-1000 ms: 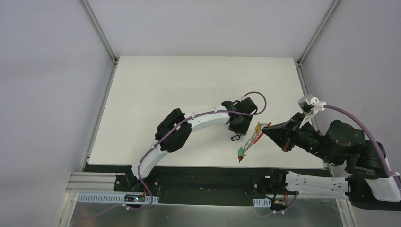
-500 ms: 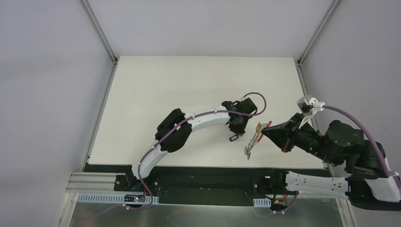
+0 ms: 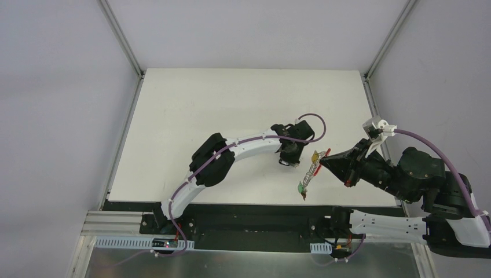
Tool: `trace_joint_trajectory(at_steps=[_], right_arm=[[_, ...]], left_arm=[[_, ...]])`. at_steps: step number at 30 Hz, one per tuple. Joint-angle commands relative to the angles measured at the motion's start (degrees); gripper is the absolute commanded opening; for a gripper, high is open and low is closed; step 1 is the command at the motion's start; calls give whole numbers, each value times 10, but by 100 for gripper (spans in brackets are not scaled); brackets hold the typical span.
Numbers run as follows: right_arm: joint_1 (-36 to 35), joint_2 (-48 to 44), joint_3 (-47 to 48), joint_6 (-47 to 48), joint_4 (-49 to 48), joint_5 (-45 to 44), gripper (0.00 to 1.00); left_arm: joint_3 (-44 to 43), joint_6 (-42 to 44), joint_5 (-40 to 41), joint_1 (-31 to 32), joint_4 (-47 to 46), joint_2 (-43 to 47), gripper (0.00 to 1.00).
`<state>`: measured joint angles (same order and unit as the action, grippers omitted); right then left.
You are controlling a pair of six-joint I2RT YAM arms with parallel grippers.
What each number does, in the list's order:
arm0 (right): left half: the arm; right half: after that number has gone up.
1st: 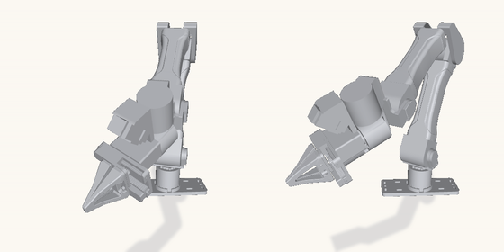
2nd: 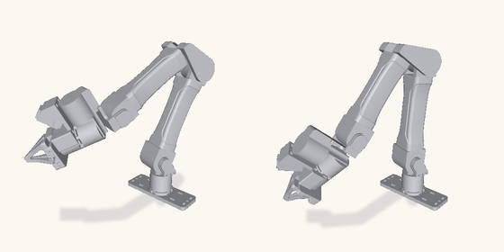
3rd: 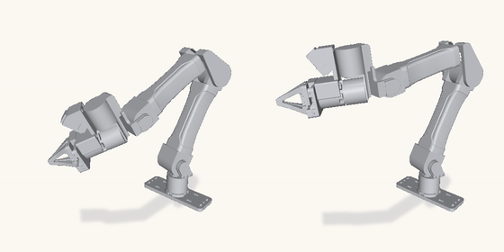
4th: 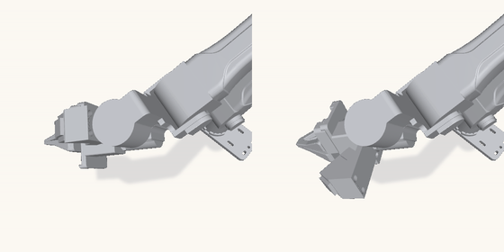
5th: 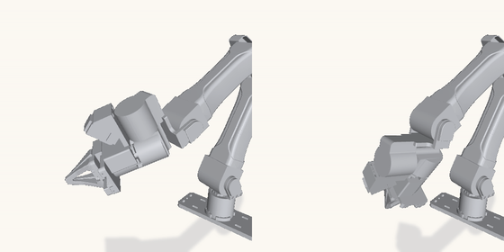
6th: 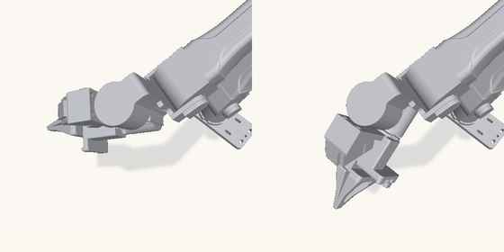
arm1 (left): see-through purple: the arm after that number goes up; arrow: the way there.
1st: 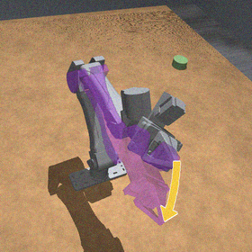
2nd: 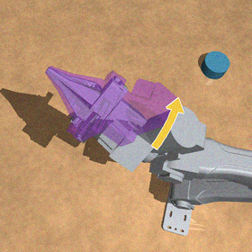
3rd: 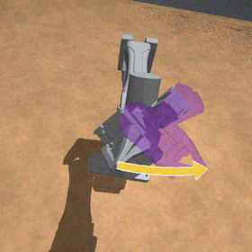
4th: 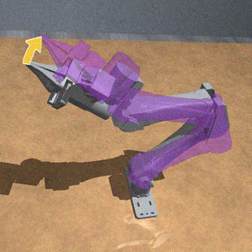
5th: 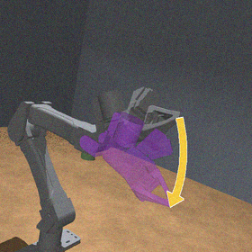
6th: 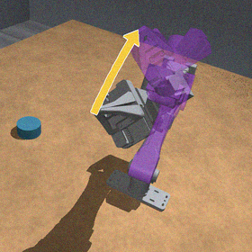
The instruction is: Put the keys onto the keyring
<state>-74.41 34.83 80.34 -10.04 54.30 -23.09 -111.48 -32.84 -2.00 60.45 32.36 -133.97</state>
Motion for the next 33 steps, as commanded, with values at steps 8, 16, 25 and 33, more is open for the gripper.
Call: trace_joint_trajectory(at_steps=[8, 16, 25, 33], right_arm=[[-3, 10, 15, 1, -26, 10, 0], [-3, 6, 21, 10, -26, 27, 0], [-3, 15, 19, 23, -26, 53, 0], [-3, 29, 2, 64, -35, 75, 0]], left_arm=[[38, 57, 50, 13, 18, 93, 0], [99, 91, 82, 13, 8, 201, 0], [168, 116, 110, 13, 4, 324, 0], [240, 156, 52, 13, -23, 454, 0]])
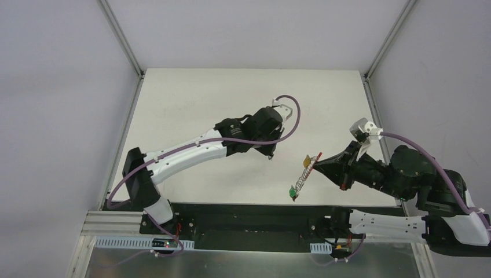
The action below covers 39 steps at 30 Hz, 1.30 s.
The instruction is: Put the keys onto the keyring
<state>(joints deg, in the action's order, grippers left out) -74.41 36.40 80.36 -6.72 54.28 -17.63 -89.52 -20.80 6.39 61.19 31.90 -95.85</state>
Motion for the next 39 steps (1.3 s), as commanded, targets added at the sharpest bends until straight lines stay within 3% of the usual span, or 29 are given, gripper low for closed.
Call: trace_joint_trajectory(at_steps=[1, 6, 18, 39], right_arm=[[-3, 14, -2, 37, -40, 24, 0], [-3, 26, -17, 63, -53, 24, 0], [-3, 64, -72, 150, -150, -1, 0], [-3, 200, -43, 185, -236, -11, 0]], left_arm=[[25, 41, -46, 6, -19, 87, 0], [47, 53, -113, 6, -20, 155, 0], [84, 40, -180, 6, -28, 276, 0], [125, 39, -189, 6, -27, 381, 0]])
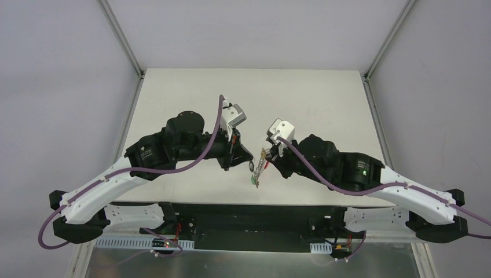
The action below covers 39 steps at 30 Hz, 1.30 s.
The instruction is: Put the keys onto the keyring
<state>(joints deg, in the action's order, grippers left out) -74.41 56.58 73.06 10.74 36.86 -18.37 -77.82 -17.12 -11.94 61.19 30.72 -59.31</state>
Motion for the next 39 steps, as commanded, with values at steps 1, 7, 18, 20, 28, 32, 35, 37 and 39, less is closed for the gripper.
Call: trace_joint_trajectory(at_steps=[1, 7, 18, 20, 28, 32, 35, 37, 39], right_arm=[[-3, -1, 28, 10, -67, -1, 0], [-3, 8, 25, 16, -89, 15, 0], [-3, 21, 27, 28, -104, 37, 0], [-4, 21, 27, 29, -104, 46, 0], [-10, 19, 25, 35, -106, 69, 0], [-12, 18, 24, 37, -104, 74, 0], [-15, 14, 22, 37, -105, 76, 0], [-17, 12, 20, 39, -106, 78, 0], [-19, 10, 21, 40, -105, 78, 0]], left_arm=[[8, 2, -5, 5, -15, 17, 0], [13, 0, -4, 6, -13, 20, 0], [11, -4, -1, 6, -14, 19, 0], [10, -4, 2, 6, -14, 19, 0], [11, -4, 8, 6, -13, 20, 0], [10, -4, 9, 5, -13, 21, 0], [10, -4, 9, 6, -14, 21, 0], [10, -3, 9, 6, -13, 22, 0], [11, -3, 13, 6, -13, 21, 0]])
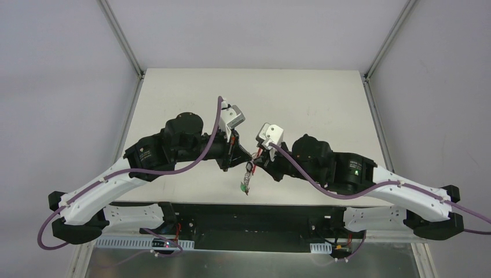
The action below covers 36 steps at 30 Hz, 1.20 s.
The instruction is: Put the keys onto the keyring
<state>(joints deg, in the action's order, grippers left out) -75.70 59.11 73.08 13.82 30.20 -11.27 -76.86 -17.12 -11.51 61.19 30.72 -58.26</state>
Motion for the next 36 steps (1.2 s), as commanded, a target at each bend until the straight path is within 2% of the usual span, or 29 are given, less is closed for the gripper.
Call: trace_joint_trajectory(at_steps=[1, 28, 29, 36], right_arm=[[-7, -15, 21, 10, -38, 6, 0], [-29, -61, 0, 8, -46, 5, 0], [-29, -64, 0, 5, -48, 7, 0], [-30, -79, -7, -2, -58, 16, 0]], left_arm=[[1, -2, 8, 6, -13, 11, 0], [-1, -3, 19, 6, -14, 10, 0], [0, -3, 22, 6, -14, 11, 1], [6, -1, 8, 6, -26, 37, 27]])
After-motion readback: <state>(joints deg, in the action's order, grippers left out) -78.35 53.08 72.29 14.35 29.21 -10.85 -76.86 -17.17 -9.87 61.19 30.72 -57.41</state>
